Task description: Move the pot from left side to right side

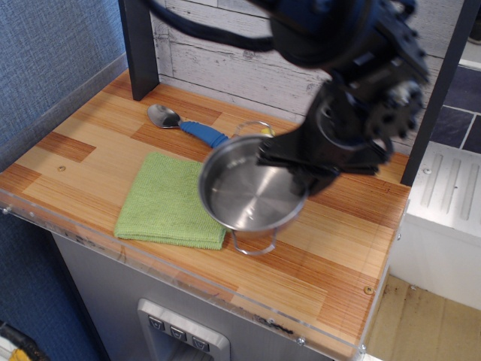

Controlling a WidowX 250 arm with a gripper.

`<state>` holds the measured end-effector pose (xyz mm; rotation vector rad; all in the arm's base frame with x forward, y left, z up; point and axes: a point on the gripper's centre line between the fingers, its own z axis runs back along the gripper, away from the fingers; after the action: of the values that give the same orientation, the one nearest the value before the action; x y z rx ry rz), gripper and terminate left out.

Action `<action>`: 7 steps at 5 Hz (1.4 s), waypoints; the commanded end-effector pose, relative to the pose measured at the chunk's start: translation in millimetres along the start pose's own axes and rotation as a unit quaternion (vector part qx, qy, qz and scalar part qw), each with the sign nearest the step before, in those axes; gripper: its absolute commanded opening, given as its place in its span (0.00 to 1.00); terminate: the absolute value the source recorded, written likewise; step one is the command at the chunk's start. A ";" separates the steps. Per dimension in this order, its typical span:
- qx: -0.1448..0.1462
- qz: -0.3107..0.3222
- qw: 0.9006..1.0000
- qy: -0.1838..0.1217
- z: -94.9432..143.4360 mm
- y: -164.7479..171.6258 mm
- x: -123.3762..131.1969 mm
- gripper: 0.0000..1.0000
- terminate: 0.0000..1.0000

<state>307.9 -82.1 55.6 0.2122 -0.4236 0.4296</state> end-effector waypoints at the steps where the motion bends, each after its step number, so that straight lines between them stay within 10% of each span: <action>1: -0.018 -0.039 0.999 -0.004 1.2 -21.1 -7.8 0.00 0.00; 2: -0.015 -0.045 0.999 0.001 -3.1 -24.7 -9.0 0.00 0.00; 3: -0.019 -0.037 0.999 0.011 -2.7 -24.5 -5.3 1.00 0.00; 7: -0.062 -0.034 0.997 -0.002 29.9 -17.3 2.5 1.00 0.00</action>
<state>308.3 -110.1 67.6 0.1171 -0.4001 0.3286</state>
